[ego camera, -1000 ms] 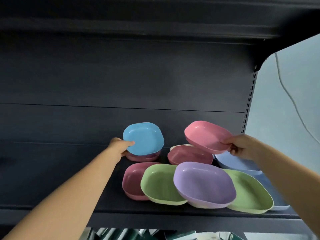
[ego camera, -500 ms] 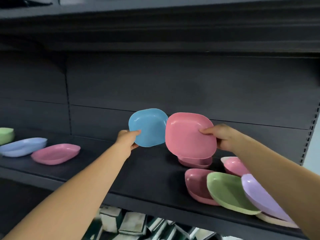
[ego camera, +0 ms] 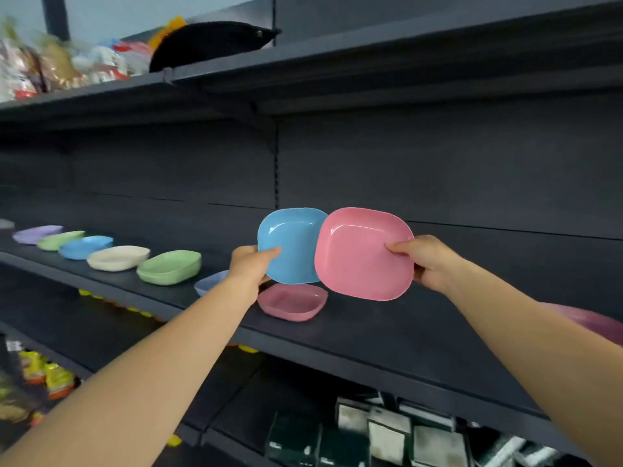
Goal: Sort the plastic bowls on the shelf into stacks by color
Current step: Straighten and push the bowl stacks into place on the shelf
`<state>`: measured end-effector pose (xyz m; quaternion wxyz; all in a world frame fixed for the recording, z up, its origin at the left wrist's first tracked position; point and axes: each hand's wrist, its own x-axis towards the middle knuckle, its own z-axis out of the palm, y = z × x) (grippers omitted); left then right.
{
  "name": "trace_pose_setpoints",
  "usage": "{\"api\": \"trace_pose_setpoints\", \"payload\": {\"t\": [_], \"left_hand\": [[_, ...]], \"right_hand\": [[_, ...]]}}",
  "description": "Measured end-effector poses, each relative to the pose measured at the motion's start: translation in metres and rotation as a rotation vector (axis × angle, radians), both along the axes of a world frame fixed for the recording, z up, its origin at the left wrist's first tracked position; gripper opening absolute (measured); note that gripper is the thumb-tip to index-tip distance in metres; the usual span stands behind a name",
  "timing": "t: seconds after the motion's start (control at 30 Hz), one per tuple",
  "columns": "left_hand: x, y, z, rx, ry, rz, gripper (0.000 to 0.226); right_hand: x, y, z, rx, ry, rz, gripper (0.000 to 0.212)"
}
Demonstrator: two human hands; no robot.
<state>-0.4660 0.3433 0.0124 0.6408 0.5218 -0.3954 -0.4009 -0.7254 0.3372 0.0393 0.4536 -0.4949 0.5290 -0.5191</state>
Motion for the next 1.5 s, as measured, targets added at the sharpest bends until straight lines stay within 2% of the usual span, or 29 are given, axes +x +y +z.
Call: {"api": "trace_pose_setpoints", "payload": {"t": [0.27, 0.37, 0.43, 0.63, 0.87, 1.03, 1.2, 1.3, 1.5], "left_hand": [[0.126, -0.02, -0.016, 0.034, -0.034, 0.08, 0.006], [0.152, -0.037, -0.021, 0.027, -0.006, 0.091, 0.013], [0.166, -0.05, -0.031, 0.042, 0.027, 0.095, 0.005], [0.199, -0.095, -0.061, 0.097, 0.123, 0.088, 0.022], [0.208, -0.15, -0.071, 0.139, 0.105, 0.043, 0.018], [0.198, -0.175, -0.073, 0.126, 0.068, -0.026, 0.023], [0.184, -0.187, -0.07, 0.108, 0.062, -0.097, 0.025], [0.178, -0.189, -0.067, 0.091, 0.021, -0.148, 0.019], [0.168, -0.185, -0.059, 0.036, -0.128, -0.246, 0.006]], "right_hand": [[0.117, -0.029, -0.022, 0.055, -0.055, -0.005, 0.034], [0.133, -0.043, -0.025, 0.046, -0.056, -0.029, 0.028], [0.138, -0.054, -0.032, 0.049, -0.042, -0.064, 0.026], [0.137, -0.096, -0.07, 0.123, 0.051, -0.208, 0.021], [0.135, -0.137, -0.107, 0.198, 0.232, -0.274, 0.017], [0.135, -0.139, -0.126, 0.195, 0.373, -0.253, 0.03], [0.134, -0.133, -0.133, 0.163, 0.37, -0.254, 0.032], [0.134, -0.131, -0.132, 0.126, 0.378, -0.248, 0.031], [0.159, -0.126, -0.101, -0.039, 0.375, -0.226, 0.043]]}}
